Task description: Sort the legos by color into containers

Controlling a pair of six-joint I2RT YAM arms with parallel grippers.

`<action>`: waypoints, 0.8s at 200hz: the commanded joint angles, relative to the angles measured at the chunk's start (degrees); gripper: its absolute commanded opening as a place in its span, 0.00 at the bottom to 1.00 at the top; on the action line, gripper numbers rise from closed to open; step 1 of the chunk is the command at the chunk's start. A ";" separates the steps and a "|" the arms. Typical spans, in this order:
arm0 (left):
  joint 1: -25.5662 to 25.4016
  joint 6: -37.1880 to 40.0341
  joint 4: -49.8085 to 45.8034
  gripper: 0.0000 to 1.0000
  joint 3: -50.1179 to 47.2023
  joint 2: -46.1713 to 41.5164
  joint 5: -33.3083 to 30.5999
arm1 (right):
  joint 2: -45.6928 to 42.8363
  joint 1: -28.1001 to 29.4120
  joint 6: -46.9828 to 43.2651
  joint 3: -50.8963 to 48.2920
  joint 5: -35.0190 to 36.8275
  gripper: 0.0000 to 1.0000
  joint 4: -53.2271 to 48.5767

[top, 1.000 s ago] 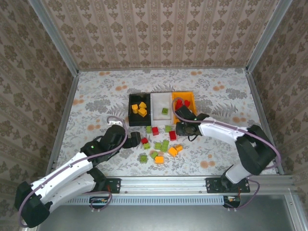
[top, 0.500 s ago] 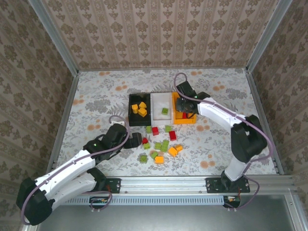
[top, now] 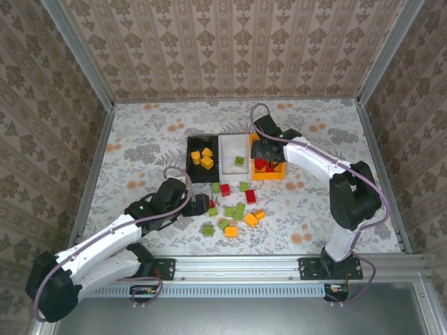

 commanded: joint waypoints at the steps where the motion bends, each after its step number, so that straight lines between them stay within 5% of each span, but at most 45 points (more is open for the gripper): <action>1: -1.50 3.06 0.34 1.00 1.61 3.46 4.86 | -6.24 2.13 0.38 -3.78 -1.22 0.69 -1.15; 75: -14.65 0.31 -2.32 0.87 1.53 13.80 0.97 | -17.09 2.98 2.82 -15.55 -1.11 0.70 0.34; 160: -18.78 0.33 -2.83 0.61 3.06 23.22 -1.54 | -19.35 2.55 2.50 -14.75 -0.43 0.70 0.39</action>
